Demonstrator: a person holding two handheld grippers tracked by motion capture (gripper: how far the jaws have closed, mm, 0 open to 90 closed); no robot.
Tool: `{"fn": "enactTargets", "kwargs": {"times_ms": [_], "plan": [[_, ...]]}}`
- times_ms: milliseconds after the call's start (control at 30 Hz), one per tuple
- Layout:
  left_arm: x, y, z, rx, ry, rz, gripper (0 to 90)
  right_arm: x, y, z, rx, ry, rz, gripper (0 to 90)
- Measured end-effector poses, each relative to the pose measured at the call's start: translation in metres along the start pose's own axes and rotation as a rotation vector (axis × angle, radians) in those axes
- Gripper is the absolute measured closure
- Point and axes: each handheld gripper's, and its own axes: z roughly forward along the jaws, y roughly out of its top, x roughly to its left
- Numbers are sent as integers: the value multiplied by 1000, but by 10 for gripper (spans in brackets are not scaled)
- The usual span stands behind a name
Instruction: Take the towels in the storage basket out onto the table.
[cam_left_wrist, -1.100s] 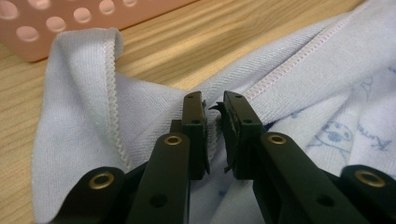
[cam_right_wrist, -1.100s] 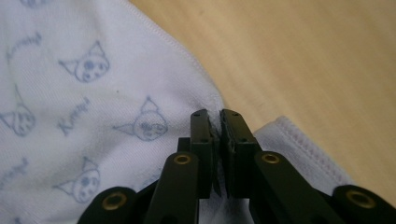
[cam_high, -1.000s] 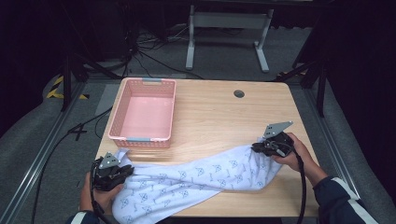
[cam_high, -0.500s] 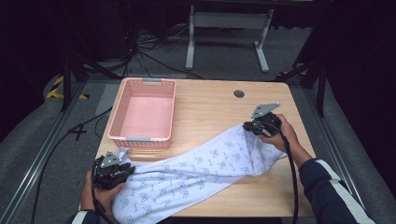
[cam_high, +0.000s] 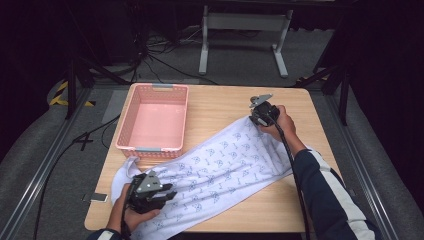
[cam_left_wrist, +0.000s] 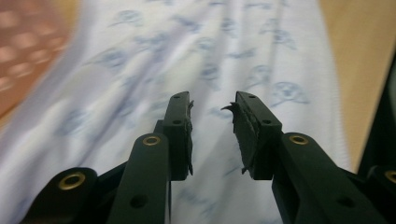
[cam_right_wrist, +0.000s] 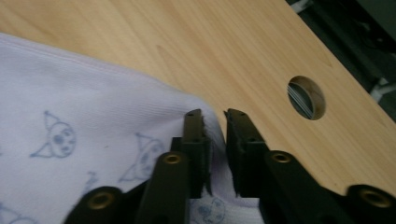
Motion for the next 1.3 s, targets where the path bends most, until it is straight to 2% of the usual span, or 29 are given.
{"fn": "enactTargets", "kwargs": {"times_ms": [33, 67, 100, 133, 200, 233, 267, 300, 333, 400, 433, 467, 567, 600, 667, 700, 767, 800, 833, 933, 967, 1000, 1033, 1100, 1133, 1167, 1200, 1233, 1300], "plan": [[-4, 2, 5, -1, -29, 5, 675, -1, 1, 1, 0, -9, 13, 708], [-4, 2, 5, -1, -29, 5, 684, -1, 1, 1, 0, -9, 13, 708], [-9, 7, 14, 36, -45, 35, 689, -4, 0, -1, -12, 2, 42, 633], [-11, 8, 19, 41, -58, 29, 693, -5, 0, -5, -12, -3, 46, 620], [-12, 9, 22, 52, -60, 38, 708, -7, -3, -10, -32, 10, 53, 612], [-15, 11, 26, 69, -31, 43, 734, -8, -7, -16, -56, 26, 56, 593], [-15, 12, 29, 75, -36, 37, 750, -11, -14, -28, -91, 29, 68, 558], [-15, 12, 32, 83, -42, 40, 755, -14, -22, -38, -120, 71, 95, 550], [-16, 12, 34, 96, -41, 42, 755, -16, -30, -48, -142, 96, 99, 549], [-18, 12, 39, 125, -45, 47, 751, -18, -49, -66, -153, 105, 113, 564], [-19, 13, 40, 123, -48, 49, 748, -18, -61, -73, -156, 138, 113, 592], [-20, 13, 40, 118, -46, 41, 749, -17, -73, -79, -152, 148, 118, 617], [-20, 15, 44, 107, -71, 11, 756, -12, -110, -88, -85, 164, 124, 723], [-20, 16, 46, 106, -79, 11, 758, -11, -122, -89, -67, 158, 142, 755], [-23, 20, 51, 101, -106, -1, 764, -9, -143, -86, -42, 175, 192, 776], [-25, 24, 55, 103, -119, 2, 765, -8, -150, -84, -18, 161, 188, 781], [-27, 27, 59, 99, -128, 0, 771, -7, -161, -79, 31, 165, 194, 768], [-28, 29, 62, 96, -138, 1, 771, -7, -161, -79, 31, 165, 194, 768], [-32, 35, 68, 96, -157, 17, 771, -13, -167, -75, 27, 163, 239, 760], [-37, 41, 76, 100, -177, 34, 771, -22, -169, -72, 42, 109, 251, 767], [-37, 41, 76, 100, -177, 34, 771, -26, -170, -71, 39, 99, 266, 767], [-41, 47, 81, 107, -190, 46, 768, -33, -172, -68, 40, 66, 286, 769], [-41, 47, 81, 107, -190, 46, 758, -33, -172, -68, 40, 66, 286, 769], [-47, 54, 88, 109, -199, 71, 746, -44, -174, -63, 41, 24, 292, 773], [-49, 59, 89, 110, -188, 90, 736, -51, -174, -60, 46, -5, 298, 774], [-50, 61, 90, 104, -184, 86, 720, -59, -175, -57, 55, -40, 306, 772], [-48, 66, 89, 94, -163, 112, 717, -63, -175, -54, 58, -64, 310, 766], [-45, 70, 86, 79, -135, 118, 709, -69, -176, -51, 57, -96, 309, 746], [-33, 76, 76, 28, -106, 86, 705, -78, -177, -47, 59, -142, 329, 697]]}}
